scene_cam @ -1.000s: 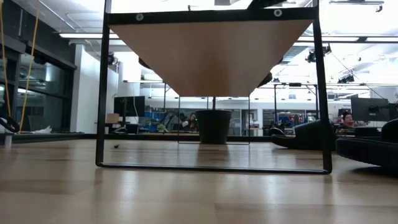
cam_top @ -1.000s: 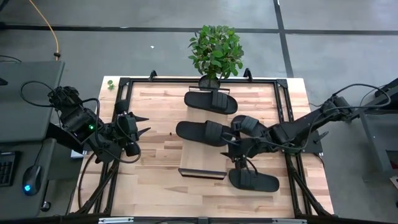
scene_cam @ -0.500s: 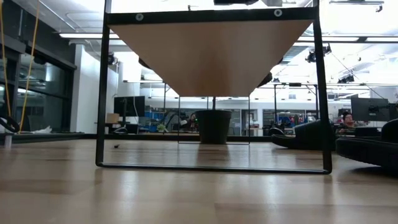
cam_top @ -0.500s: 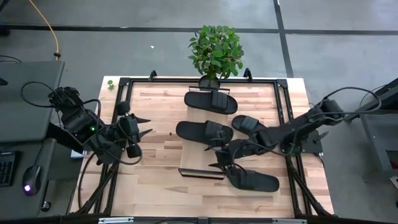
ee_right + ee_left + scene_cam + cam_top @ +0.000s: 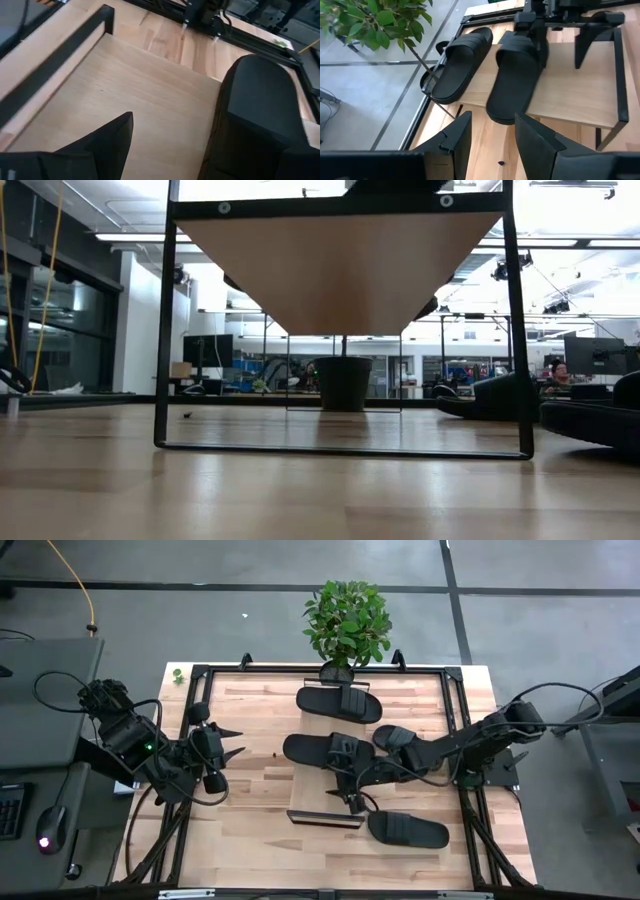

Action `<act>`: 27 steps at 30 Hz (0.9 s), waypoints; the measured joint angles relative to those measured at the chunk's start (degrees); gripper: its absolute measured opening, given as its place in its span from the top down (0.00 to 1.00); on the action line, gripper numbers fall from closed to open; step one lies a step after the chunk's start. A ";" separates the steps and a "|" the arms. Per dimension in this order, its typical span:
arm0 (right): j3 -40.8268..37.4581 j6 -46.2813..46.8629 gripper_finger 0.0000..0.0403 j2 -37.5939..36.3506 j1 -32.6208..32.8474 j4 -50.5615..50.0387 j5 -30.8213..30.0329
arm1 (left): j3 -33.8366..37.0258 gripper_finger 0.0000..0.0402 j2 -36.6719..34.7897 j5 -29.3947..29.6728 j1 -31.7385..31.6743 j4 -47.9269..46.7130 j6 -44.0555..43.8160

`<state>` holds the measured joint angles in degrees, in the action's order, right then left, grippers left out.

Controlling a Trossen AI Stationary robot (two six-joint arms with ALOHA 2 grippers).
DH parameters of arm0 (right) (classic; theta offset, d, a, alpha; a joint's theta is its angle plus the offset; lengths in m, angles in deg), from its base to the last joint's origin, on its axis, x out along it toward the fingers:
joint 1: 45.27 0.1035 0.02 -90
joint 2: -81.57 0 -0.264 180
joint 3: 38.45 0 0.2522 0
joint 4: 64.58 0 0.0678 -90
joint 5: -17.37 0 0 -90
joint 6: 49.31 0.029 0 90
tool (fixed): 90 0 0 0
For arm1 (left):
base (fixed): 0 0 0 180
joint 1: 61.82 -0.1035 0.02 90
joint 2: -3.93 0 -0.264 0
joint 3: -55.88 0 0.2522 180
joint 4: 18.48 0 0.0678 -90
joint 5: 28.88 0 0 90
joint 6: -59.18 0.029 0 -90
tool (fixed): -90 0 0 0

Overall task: Pick and place slides into the shelf
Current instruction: Put the bottom left slide on the shelf

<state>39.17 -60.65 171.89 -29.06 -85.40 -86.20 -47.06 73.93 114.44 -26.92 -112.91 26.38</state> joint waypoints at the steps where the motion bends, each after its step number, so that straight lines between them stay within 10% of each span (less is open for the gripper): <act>1: 0.00 -0.15 0.28 0.00 -0.05 -0.07 -0.59 | 0.00 0.67 0.00 -0.13 0.00 -0.02 0.01; 27: 0.00 -1.76 0.28 0.02 -0.06 -4.03 -19.69 | 0.02 0.67 0.00 -0.39 0.01 1.33 -0.58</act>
<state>39.17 -62.41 171.91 -29.12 -89.43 -105.89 -47.04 73.93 114.05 -26.91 -111.57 25.80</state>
